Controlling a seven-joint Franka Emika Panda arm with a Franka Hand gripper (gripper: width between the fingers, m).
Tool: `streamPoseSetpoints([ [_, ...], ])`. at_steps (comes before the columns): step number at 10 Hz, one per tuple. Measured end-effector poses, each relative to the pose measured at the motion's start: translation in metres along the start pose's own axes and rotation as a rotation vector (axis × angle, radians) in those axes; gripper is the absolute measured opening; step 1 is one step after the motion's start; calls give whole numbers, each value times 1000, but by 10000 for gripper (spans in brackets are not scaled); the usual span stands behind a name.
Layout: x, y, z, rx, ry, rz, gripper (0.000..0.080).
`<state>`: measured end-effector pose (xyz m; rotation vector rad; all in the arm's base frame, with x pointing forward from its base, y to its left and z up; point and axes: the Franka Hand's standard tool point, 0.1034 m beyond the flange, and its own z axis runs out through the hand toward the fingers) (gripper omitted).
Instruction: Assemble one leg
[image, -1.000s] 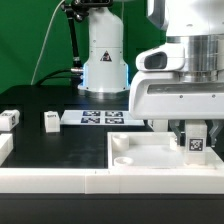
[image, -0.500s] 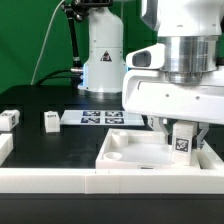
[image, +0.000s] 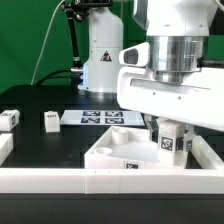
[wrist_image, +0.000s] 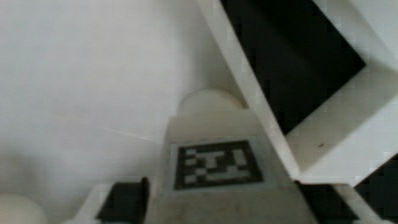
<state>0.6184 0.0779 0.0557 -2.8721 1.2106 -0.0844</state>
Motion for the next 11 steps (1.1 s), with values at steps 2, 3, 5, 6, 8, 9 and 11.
streamPoseSetpoints([
  [2,0,0,0,0,0,-1,562],
  [3,0,0,0,0,0,-1,623],
  [5,0,0,0,0,0,-1,641],
  [6,0,0,0,0,0,-1,648],
  [8,0,0,0,0,0,-1,648],
  [9,0,0,0,0,0,-1,648],
  [11,0,0,0,0,0,-1,648],
])
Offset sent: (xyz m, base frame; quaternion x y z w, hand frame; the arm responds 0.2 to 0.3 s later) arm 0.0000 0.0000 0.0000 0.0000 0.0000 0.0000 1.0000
